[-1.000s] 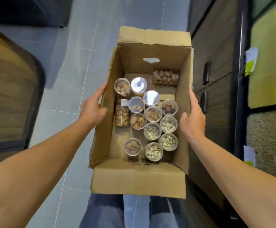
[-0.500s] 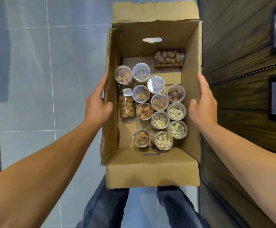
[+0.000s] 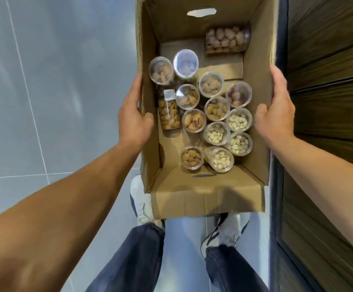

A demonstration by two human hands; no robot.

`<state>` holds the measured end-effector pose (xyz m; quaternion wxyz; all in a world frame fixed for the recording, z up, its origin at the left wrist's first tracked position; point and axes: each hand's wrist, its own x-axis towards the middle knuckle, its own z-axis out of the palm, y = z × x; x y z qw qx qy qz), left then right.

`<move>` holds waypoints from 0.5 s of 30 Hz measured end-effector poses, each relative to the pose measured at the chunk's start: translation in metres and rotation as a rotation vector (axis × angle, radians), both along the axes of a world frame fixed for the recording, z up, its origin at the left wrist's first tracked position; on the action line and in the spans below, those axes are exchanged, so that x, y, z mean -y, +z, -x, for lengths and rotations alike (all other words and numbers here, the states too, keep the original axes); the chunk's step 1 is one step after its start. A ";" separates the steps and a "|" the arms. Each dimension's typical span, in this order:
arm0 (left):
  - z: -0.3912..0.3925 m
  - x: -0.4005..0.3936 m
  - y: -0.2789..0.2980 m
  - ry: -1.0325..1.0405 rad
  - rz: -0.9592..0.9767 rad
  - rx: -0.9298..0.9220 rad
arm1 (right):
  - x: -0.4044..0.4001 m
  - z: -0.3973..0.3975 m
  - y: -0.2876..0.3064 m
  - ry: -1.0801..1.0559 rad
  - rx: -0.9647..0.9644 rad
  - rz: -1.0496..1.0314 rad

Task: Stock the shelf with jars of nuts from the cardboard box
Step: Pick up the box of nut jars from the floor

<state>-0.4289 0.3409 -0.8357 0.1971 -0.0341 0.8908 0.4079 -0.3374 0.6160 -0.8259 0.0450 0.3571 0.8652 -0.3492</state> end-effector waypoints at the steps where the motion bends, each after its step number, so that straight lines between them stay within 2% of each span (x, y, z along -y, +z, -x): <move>1: -0.003 -0.001 -0.003 0.009 0.005 0.003 | -0.001 0.001 -0.004 -0.025 0.006 0.005; 7: -0.004 -0.005 0.006 -0.007 0.093 0.045 | 0.006 0.002 0.008 0.037 0.157 -0.010; 10: -0.005 -0.007 0.025 0.037 0.218 0.066 | 0.010 0.000 0.022 0.141 0.242 -0.136; 13: -0.020 -0.019 0.054 -0.049 0.326 -0.002 | 0.022 -0.015 0.042 0.267 0.204 -0.204; 15: -0.039 -0.031 0.067 -0.173 0.255 -0.059 | 0.030 -0.027 0.054 0.323 0.157 -0.114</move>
